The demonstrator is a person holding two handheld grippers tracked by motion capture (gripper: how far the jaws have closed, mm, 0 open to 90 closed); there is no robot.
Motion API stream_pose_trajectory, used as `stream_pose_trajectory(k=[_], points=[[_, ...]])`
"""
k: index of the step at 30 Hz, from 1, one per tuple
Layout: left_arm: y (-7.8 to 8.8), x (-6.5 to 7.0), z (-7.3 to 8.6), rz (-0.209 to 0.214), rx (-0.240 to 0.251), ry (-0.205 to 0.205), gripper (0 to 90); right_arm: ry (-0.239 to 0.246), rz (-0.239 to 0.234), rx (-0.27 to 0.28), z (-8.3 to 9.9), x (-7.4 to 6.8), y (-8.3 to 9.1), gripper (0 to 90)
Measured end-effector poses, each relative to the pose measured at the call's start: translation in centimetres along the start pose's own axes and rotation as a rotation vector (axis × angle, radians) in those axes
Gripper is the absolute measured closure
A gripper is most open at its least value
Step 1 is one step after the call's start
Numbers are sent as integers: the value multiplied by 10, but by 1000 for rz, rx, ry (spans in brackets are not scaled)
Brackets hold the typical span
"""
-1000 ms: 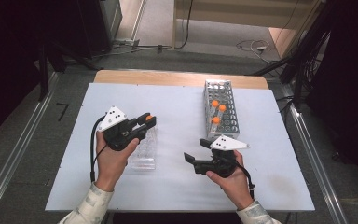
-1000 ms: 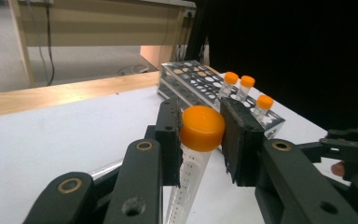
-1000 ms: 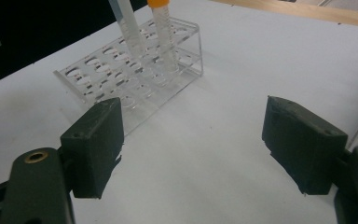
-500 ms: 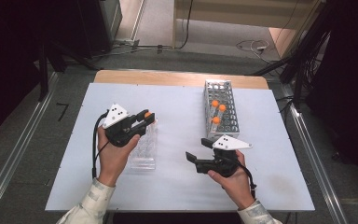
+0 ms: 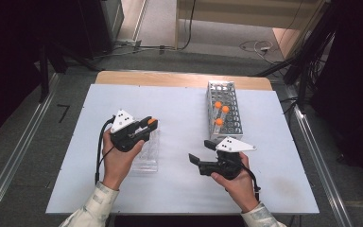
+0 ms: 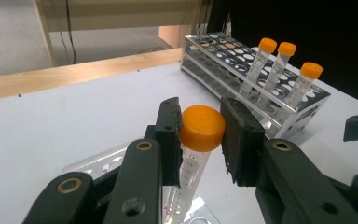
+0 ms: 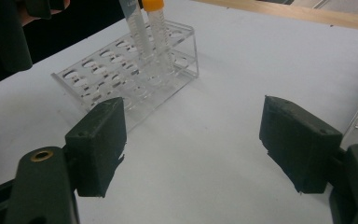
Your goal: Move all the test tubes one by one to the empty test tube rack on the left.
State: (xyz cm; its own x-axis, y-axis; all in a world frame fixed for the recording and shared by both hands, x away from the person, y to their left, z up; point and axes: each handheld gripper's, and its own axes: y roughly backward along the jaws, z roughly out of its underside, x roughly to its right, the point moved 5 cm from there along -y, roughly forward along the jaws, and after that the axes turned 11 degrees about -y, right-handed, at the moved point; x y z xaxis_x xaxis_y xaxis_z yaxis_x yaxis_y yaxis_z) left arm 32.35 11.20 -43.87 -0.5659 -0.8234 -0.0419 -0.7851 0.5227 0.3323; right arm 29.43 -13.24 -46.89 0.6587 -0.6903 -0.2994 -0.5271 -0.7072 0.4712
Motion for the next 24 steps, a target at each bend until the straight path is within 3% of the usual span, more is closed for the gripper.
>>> stream_pose_trajectory(k=[7, 15, 21, 24], points=[[-1, 1, 3, -8, -14, 5, 687, 1, 2, -1, 0, 0, 0, 218], [1, 2, 1, -4, 5, 14, 604, -1, 6, 0, 0, 1, 1, 218], [5, 6, -2, 24, 19, 37, 500, -1, 21, 7, 0, 4, 2, 218], [8, 8, -2, 27, 13, 47, 400, 2, 43, 18, -1, 8, 5, 219]])
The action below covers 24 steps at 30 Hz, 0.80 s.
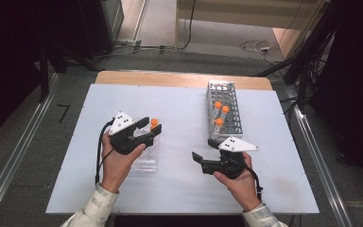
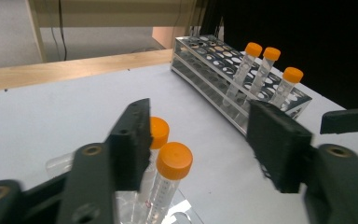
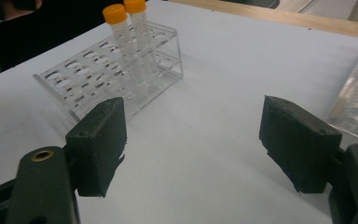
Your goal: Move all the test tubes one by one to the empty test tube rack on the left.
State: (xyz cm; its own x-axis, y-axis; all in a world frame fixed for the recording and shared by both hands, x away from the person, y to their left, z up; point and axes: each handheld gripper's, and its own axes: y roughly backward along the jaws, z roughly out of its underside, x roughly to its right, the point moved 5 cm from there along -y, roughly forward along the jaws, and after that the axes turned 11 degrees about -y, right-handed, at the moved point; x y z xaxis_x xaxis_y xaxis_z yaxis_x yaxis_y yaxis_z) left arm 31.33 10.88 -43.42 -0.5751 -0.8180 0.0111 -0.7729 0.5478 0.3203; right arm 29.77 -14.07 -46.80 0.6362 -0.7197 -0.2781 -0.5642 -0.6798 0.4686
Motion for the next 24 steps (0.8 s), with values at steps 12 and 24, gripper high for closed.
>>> stream_pose_trajectory(k=[12, 24], points=[[14, 3, -2, -2, 9, 35, 244, -35, 120, 50, -7, 32, 12, 234], [14, 6, -2, -7, 24, 33, 216, -32, 268, 71, -14, 71, -4, 293]])
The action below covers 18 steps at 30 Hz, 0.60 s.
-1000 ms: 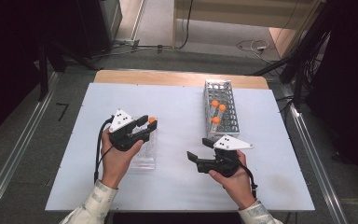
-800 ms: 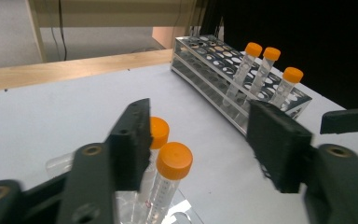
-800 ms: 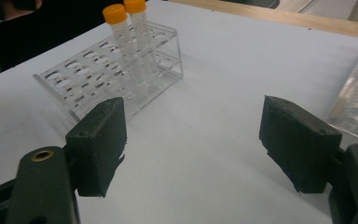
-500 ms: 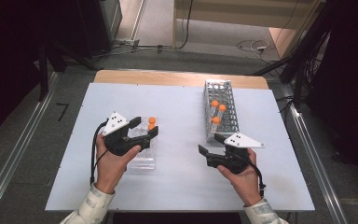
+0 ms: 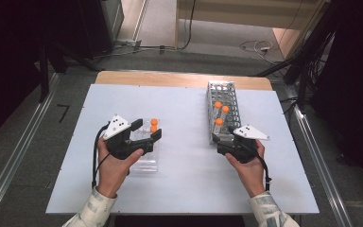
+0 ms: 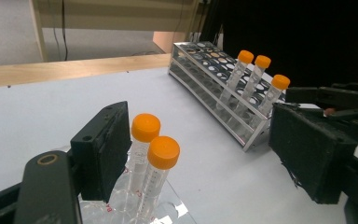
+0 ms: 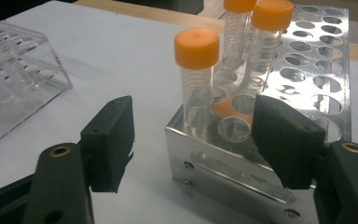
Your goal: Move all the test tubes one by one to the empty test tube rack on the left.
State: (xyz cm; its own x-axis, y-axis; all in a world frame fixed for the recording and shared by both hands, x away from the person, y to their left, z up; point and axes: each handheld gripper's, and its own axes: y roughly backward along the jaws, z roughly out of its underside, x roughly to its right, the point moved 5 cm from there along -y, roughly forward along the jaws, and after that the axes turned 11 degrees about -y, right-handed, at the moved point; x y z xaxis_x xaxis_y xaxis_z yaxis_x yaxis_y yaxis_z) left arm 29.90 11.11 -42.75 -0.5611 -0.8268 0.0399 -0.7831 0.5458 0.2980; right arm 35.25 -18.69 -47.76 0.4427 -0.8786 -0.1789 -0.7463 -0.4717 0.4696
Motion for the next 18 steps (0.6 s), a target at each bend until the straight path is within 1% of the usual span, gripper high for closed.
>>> stream_pose_trajectory(k=[3, 8, 11, 14, 18], points=[[0, 0, 0, 2, 4, 1, 215, -5, 3, 10, -3, 2, -6, 325], [0, 1, 0, 4, 6, 1, 215, 15, 12, 10, -4, 1, -15, 383], [0, 1, 0, 6, 6, 1, 215, 18, 11, 7, -4, 0, -19, 439], [0, 1, 0, 5, 5, 2, 215, 25, 9, 19, -5, 0, -20, 502], [0, 1, 0, 8, 7, 2, 215, 26, 1, 22, -7, 0, -22, 576]])
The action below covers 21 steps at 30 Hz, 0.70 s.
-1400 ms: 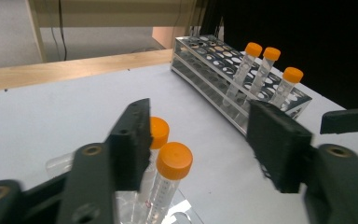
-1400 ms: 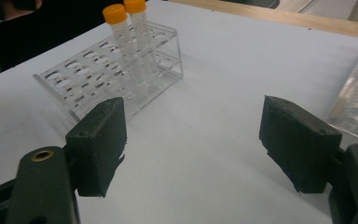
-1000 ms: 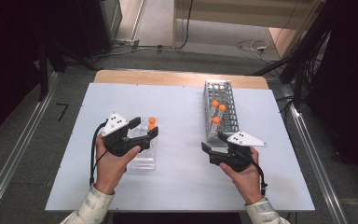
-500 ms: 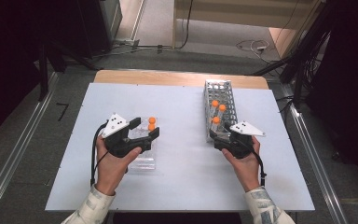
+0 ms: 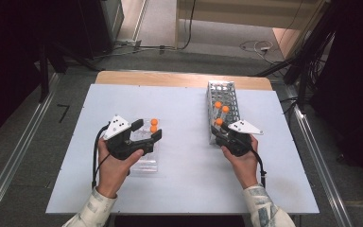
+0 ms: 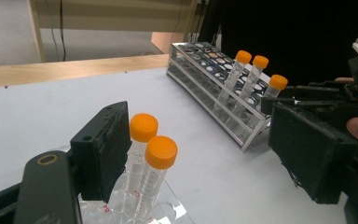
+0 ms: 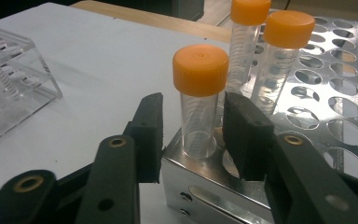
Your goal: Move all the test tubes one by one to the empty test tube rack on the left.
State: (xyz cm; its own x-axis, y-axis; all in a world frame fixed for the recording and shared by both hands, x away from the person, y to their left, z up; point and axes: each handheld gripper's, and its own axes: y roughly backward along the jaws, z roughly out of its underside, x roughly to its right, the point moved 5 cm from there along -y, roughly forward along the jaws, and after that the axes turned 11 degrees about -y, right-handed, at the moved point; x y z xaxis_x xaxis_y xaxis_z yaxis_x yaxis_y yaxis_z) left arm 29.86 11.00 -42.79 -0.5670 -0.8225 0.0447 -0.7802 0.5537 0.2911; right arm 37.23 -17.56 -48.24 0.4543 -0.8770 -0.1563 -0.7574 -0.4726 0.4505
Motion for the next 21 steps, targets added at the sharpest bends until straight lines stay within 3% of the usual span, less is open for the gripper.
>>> stream_pose_trajectory(k=[7, 12, 21], points=[[1, 0, 0, 0, 1, 0, 216, 0, 0, -3, 0, 2, -1, 713], [1, 0, 0, 0, 0, -1, 216, -3, -2, 5, -4, 4, 3, 719], [3, 0, -1, -7, 6, -7, 216, 9, -13, 64, -33, -1, 26, 719]])
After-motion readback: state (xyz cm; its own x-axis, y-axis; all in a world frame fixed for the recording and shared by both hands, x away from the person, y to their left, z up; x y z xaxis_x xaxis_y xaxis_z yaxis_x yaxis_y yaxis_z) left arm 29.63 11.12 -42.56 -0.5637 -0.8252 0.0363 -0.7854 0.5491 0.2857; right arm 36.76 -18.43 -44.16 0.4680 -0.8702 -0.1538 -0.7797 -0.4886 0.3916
